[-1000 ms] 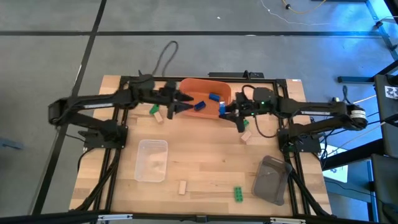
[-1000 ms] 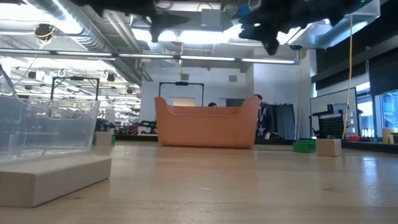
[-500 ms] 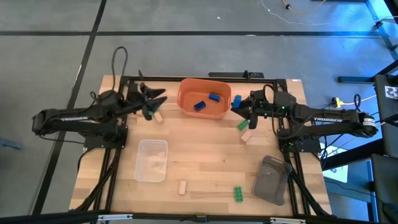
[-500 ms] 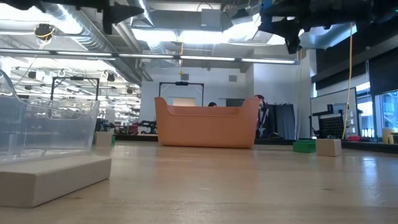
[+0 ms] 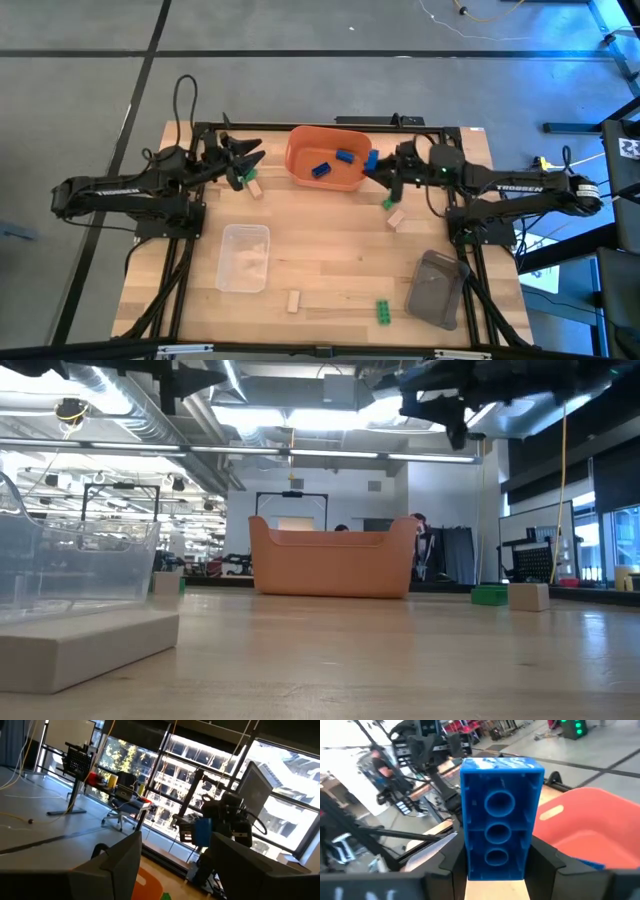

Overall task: Sort & place blocks by color
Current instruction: Put the blue game piece into the orange bin

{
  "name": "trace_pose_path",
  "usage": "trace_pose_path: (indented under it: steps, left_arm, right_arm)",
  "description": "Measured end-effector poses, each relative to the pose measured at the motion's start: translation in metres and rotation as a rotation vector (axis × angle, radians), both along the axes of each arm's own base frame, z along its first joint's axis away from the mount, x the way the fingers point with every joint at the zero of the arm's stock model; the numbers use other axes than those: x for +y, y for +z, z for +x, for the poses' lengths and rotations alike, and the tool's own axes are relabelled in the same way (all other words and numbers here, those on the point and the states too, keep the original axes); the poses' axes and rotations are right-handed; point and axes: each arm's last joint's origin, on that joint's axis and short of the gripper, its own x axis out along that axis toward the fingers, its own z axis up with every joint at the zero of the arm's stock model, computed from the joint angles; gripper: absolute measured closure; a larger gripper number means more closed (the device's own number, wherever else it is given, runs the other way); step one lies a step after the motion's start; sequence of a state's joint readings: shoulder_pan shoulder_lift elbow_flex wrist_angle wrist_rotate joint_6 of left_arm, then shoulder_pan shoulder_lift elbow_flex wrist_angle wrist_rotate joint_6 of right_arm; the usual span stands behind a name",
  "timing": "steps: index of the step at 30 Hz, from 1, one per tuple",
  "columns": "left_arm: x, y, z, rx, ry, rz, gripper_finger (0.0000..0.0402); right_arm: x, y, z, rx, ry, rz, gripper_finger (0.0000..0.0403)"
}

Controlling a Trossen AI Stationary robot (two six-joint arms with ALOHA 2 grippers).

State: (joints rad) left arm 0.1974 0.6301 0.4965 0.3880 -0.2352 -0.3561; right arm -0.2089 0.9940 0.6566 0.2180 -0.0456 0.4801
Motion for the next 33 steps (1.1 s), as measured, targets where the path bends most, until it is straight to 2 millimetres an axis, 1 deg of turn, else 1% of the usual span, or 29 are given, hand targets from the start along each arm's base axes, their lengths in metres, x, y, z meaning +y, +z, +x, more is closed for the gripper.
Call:
trace_pose_path:
  steps: [2, 4, 7, 10, 13, 16, 18, 20, 24, 27, 29, 33]
  left_arm:
    - [0.0, 0.0, 0.0, 0.004, 0.0, -0.001, 0.0175]
    - [0.0, 0.0, 0.0, -0.001, 0.0, 0.0, 0.0175]
    - [0.0, 0.0, 0.0, 0.002, 0.0, -0.001, 0.0175]
    - [0.0, 0.0, 0.0, 0.002, 0.0, 0.0, 0.0175]
    - [0.0, 0.0, 0.0, 0.002, 0.0, 0.0, 0.0175]
    - [0.0, 0.0, 0.0, 0.002, 0.0, -0.001, 0.0175]
    - [0.0, 0.0, 0.0, 0.002, 0.0, -0.001, 0.0175]
    - [0.0, 0.0, 0.0, 0.002, 0.0, -0.001, 0.0175]
    - [0.0, 0.0, 0.0, 0.002, -0.001, -0.001, 0.0175]
    - [0.0, 0.0, 0.0, 0.002, -0.001, -0.001, 0.0175]
    - [0.0, 0.0, 0.0, 0.002, -0.001, -0.001, 0.0175]
    - [0.0, 0.0, 0.0, 0.001, -0.001, -0.002, 0.0175]
  right_arm:
    - [-0.006, 0.008, 0.015, 0.077, -0.006, -0.028, 0.0264]
    - [-0.014, 0.013, 0.033, 0.196, -0.011, -0.039, 0.0264]
    - [-0.029, 0.012, 0.061, 0.403, -0.008, -0.048, 0.0264]
    - [-0.045, -0.004, 0.088, 0.601, 0.0, -0.033, 0.0264]
    - [-0.062, -0.028, 0.11, 0.747, -0.012, 0.005, 0.0264]
    - [-0.076, -0.054, 0.126, 0.861, -0.033, 0.051, 0.0264]
    - [-0.082, -0.068, 0.133, 0.906, -0.04, 0.075, 0.0264]
    - [-0.087, -0.076, 0.139, 0.921, -0.057, 0.103, 0.0264]
    - [-0.092, -0.086, 0.143, 0.933, -0.08, 0.137, 0.0264]
    - [-0.094, -0.085, 0.143, 0.929, -0.111, 0.144, 0.0262]
    - [-0.095, -0.084, 0.142, 0.93, -0.118, 0.141, 0.0233]
    - [-0.096, -0.084, 0.142, 0.93, -0.121, 0.142, 0.0144]
